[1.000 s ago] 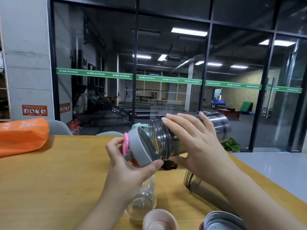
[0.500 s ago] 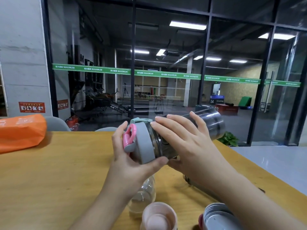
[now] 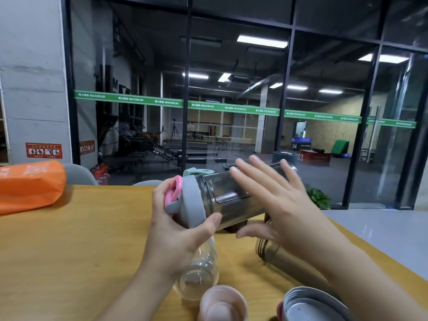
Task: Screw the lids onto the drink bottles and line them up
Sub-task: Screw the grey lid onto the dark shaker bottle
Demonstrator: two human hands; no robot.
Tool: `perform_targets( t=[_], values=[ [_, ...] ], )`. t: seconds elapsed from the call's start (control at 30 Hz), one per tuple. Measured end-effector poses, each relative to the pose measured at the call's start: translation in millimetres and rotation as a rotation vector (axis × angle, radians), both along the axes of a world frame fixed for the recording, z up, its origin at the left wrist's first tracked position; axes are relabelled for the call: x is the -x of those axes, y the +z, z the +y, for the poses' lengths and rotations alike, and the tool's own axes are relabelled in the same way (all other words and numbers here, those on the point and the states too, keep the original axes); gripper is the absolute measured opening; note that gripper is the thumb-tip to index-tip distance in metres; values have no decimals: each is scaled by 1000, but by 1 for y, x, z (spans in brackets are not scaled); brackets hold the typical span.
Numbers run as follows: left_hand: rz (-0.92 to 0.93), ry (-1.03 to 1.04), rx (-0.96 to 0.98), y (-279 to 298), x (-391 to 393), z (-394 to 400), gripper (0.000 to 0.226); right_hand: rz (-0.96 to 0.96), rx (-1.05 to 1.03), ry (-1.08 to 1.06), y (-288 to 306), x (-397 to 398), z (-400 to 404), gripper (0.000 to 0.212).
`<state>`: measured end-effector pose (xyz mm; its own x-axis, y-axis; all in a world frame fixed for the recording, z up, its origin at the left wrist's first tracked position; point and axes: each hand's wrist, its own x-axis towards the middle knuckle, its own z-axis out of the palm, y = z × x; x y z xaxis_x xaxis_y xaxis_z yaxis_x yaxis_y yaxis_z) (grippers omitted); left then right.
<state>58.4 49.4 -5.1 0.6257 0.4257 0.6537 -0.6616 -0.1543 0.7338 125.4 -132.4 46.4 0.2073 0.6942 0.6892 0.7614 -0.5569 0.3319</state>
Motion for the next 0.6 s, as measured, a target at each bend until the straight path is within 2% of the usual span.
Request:
perform_targets(
  t=[0.23, 0.3, 0.4, 0.5, 0.6],
  values=[
    [76, -58, 59, -1, -2, 10, 74, 445, -388, -25, -5, -10, -42, 68],
    [87, -106, 41, -3, -1, 11, 81, 595, -452, 0, -12, -10, -42, 69],
    [107, -152, 6, -6, 0, 12, 86, 836, -535, 103, -22, -14, -43, 81],
    [89, -170, -42, -9, 1, 12, 88, 1044, -631, 174, -24, -18, -46, 75],
    [76, -199, -62, -10, 0, 14, 93, 1233, -710, 355, -21, -18, -49, 77]
  ],
)
